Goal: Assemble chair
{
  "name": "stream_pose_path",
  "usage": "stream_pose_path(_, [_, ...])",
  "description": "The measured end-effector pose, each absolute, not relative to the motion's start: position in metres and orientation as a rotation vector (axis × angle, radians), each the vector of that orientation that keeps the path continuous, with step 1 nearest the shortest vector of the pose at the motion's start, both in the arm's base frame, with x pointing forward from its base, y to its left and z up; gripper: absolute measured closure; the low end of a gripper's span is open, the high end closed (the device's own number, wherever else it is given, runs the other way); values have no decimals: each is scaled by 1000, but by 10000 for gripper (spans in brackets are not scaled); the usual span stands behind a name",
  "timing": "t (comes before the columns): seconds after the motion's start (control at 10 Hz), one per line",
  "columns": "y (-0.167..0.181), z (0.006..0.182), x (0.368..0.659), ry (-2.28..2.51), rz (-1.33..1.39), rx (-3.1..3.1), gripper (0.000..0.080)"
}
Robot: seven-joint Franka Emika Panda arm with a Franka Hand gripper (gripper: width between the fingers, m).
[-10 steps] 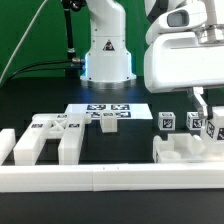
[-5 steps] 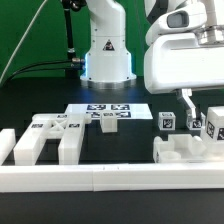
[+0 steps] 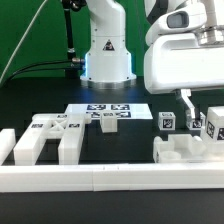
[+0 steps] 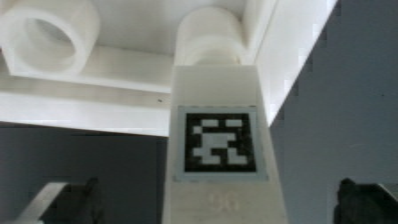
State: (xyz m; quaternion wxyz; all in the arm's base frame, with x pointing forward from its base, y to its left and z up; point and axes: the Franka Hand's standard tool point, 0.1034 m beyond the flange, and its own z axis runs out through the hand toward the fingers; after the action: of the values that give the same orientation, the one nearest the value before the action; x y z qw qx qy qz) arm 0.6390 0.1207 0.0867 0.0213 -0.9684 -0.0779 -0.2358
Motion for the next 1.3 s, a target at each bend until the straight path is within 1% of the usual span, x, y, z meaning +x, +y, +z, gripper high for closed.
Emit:
stream_pose_path(0.2, [120,90,647,-224,-652,-3021,150])
stream_pose_path(0.3, [118,88,650,-218,-651,-3023,150])
stream_pose_path(0.4, [117,85,648,-215,-581,-3039,150])
stream_pose_path(0.5, [119,83,646,-210,-424,-3068,150])
stream_pose_path(0.6, [119,84,649,-209,-317,-3084,150])
stream_pose_path(0.8, [117,81,648,-196,-76,-3109,150])
stream_pose_path(0.9, [119,84,651,-193,-7,-3111,150])
stream_pose_path(1.0, [119,84,648,-189,81,-3114,177])
stream_pose_path(1.1, [119,83,651,-171,59,-3115,177])
stream_pose_path(1.2, [119,83,651,-171,60,-3115,359])
stream_pose_path(1.3, [120,83,651,-144,60,-3116,359])
